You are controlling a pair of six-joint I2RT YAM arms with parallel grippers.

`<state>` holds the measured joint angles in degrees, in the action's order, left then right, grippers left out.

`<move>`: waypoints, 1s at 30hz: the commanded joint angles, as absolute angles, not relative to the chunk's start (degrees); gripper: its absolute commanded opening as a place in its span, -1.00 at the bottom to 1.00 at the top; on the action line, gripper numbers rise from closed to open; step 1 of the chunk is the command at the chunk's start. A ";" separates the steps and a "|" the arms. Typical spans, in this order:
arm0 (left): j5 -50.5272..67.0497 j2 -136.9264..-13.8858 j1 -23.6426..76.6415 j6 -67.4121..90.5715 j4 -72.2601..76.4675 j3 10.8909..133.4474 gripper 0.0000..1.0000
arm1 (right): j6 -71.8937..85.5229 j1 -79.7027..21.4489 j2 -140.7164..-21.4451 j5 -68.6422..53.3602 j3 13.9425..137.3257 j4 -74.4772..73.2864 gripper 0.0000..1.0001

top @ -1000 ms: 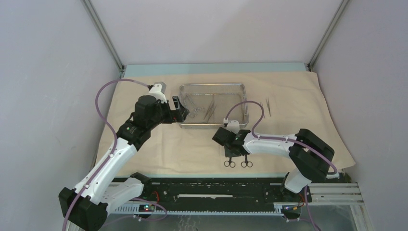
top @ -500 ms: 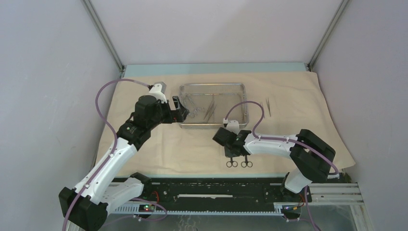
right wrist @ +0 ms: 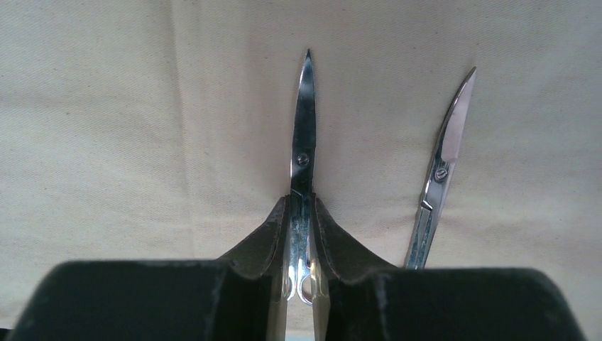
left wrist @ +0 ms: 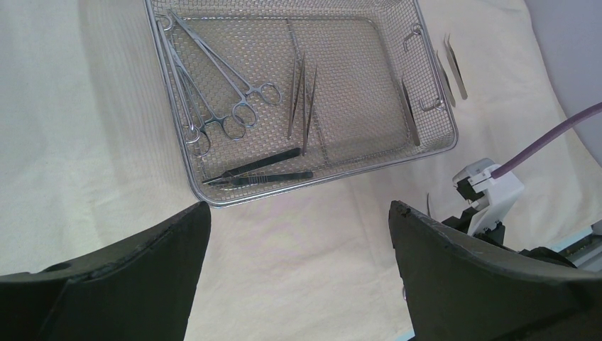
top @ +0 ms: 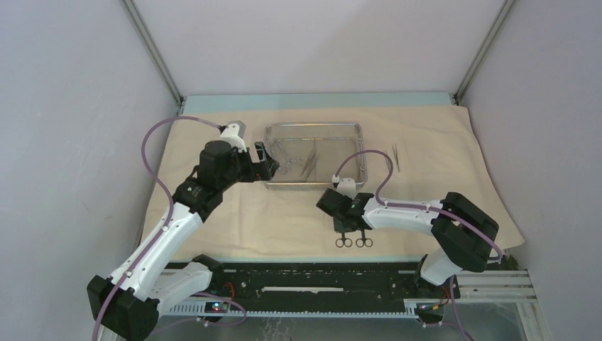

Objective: Open and lay out the surgical kit
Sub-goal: Adjust the medical item in the surgical kit.

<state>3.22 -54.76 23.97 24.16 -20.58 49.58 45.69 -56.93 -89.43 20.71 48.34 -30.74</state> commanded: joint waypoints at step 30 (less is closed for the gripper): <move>4.26 -55.05 23.77 24.82 -18.38 48.66 1.00 | 48.04 -56.11 -83.47 22.42 46.23 -32.95 -0.33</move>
